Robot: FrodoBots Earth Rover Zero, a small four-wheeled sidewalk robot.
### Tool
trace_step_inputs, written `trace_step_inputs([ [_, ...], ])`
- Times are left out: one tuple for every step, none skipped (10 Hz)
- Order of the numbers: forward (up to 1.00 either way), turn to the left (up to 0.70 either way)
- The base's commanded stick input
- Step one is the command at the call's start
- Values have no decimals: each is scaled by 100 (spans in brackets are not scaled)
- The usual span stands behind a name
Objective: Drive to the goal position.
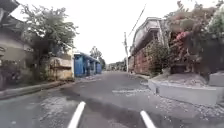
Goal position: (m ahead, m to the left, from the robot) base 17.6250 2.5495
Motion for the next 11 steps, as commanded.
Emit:
trace_step_inputs([
  [85,0],
  [85,0],
  [85,-3],
  [85,-10],
  [85,-16],
  [85,-22],
  [85,-29],
  [85,-34],
  [85,-34],
  [85,-34],
  [85,-18],
])
